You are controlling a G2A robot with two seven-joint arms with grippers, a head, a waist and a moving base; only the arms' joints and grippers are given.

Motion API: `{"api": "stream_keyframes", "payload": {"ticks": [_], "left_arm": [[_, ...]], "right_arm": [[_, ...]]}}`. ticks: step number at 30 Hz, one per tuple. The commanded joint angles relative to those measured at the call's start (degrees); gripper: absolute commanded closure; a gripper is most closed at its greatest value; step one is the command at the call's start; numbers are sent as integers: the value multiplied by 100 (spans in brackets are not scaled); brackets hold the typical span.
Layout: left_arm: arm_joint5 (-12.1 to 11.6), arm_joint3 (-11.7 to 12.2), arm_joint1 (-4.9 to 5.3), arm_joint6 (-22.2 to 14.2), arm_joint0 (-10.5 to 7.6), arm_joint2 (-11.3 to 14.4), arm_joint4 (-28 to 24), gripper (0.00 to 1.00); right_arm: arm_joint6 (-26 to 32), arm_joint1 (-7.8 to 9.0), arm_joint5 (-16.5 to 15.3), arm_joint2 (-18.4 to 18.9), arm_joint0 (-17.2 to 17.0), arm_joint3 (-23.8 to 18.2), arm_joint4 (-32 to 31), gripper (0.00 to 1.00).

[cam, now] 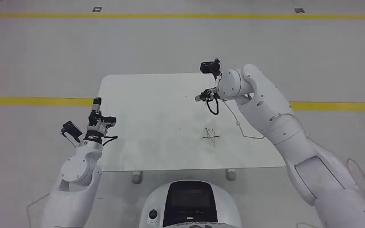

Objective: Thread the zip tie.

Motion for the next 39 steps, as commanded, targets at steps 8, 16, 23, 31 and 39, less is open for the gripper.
{"api": "stream_keyframes", "payload": {"ticks": [8, 16, 23, 31, 39], "left_arm": [[0, 0, 0, 0, 0, 0, 0, 0], [0, 0, 0, 0, 0, 0, 0, 0], [0, 0, 0, 0, 0, 0, 0, 0], [0, 0, 0, 0, 0, 0, 0, 0], [0, 0, 0, 0, 0, 0, 0, 0]], "right_arm": [[0, 0, 0, 0, 1, 1, 0, 0], [506, 17, -283, -145, -43, 314, -308, 0], [687, -36, -434, -542, -84, 546, 5, 0], [687, -59, -538, -706, -15, 667, 380, 0], [479, -37, -587, -496, -154, 650, 723, 0]]}}
